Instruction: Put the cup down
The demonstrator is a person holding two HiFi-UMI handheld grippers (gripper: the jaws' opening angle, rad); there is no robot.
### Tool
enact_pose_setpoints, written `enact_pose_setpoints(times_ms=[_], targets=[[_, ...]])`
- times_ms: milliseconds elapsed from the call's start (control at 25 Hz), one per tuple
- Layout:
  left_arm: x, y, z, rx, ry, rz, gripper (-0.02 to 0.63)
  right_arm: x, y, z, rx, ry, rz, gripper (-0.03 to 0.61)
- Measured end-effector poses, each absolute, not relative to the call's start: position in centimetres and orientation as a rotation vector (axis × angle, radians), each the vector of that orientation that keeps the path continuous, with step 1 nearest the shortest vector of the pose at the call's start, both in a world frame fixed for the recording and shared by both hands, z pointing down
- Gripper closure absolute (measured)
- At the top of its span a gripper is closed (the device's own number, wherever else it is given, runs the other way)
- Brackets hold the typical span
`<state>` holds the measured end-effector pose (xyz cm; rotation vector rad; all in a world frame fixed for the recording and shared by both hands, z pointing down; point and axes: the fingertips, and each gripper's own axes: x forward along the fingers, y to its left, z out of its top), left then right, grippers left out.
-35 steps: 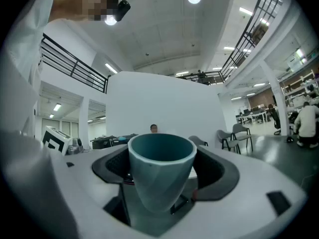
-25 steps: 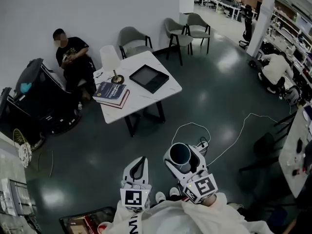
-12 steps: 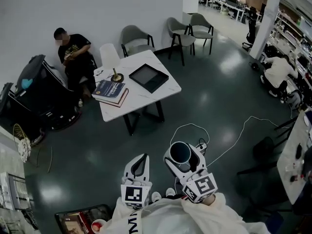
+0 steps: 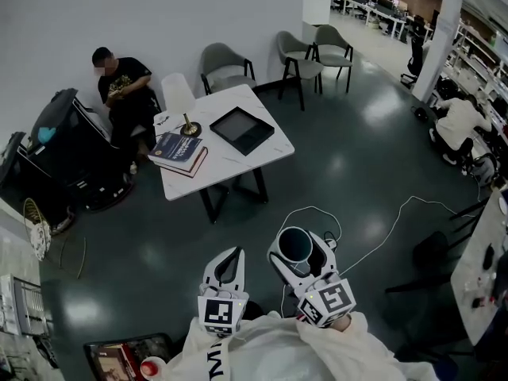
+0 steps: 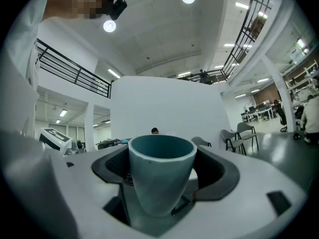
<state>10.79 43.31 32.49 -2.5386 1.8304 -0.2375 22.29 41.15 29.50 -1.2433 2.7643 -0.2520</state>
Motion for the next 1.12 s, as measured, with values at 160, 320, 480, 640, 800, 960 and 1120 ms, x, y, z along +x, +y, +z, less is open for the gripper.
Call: enact_pose_setpoints(times_ms=[160,320,480,640,800,960,1120], targets=[[10.9,42.3,32.4,-2.529,1.834,-0.246,0.603,22.6,40.1,29.6,-1.235,2.757,-0.268,0.187],[10.6,40.9,32.8,-2.532,1.84,-0.244,0.603,22.4,38.8,29.8,-1.236,2.752,-0.273,0.187],[9.8,38.9,33.6,-2.547,1.831,-0.248,0.603,21.5,36.9,30.8,-1.253,2.753,-0.295,0.187],[8.6,36.0,34.2,-2.558,1.825,-0.257,0.603,20.5,34.2,31.3,-1.267,2.753,-0.299,0.187],[7.4,32.8,33.9,-2.553,1.814,-0.25,0.603,19.4,31.1,31.3,-1.279,2.753,-0.289,0.187],[5.8,29.8,33.9,-2.555,1.821,-0.262,0.602,18.0,27.8,31.3,-1.286,2.751,-0.297,0.187],[4.0,26.8,34.1,-2.549,1.829,-0.281,0.603,16.4,24.6,32.0,-1.283,2.749,-0.319,0.187]])
